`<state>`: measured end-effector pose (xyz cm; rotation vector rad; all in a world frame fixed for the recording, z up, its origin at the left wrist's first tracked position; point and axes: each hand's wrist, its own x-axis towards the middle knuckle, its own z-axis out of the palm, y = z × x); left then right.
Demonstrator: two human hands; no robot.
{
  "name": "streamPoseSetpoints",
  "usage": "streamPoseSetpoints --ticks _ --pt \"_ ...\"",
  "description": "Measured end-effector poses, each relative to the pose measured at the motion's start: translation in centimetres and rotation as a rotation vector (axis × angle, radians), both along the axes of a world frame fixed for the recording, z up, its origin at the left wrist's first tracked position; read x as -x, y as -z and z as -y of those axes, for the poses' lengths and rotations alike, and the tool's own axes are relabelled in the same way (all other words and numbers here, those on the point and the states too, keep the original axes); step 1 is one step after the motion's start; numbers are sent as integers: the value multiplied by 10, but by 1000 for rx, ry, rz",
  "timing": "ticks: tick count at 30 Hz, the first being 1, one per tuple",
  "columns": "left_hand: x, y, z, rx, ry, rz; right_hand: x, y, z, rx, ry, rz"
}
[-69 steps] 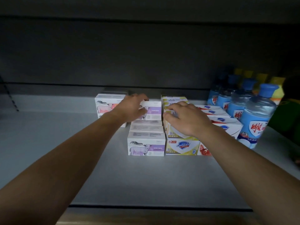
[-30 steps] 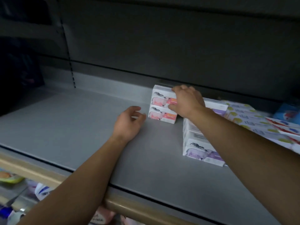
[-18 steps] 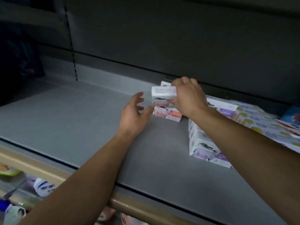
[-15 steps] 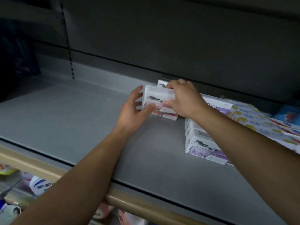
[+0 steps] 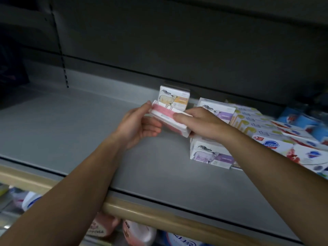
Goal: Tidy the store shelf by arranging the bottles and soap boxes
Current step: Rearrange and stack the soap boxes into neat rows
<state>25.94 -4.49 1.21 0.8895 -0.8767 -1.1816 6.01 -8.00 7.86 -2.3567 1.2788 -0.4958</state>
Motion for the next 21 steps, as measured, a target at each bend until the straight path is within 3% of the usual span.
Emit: streamPoseSetpoints --ticks 2,6,9,11,15,21 --pt "1 1 -1 -4 17 48 5 -1 0 -75 31 14" --pt "5 3 1 -54 28 110 9 1 0 -10 -17 -4" --pt "6 7 1 -74 55 163 6 7 -2 259 -90 -76" --pt "7 9 -1 -31 109 183 4 11 -4 405 -161 -121" --pt "9 9 -3 178 145 155 10 5 -3 408 -131 -42" --pt "19 9 -7 290 114 257 18 -6 -8 451 -83 -221"
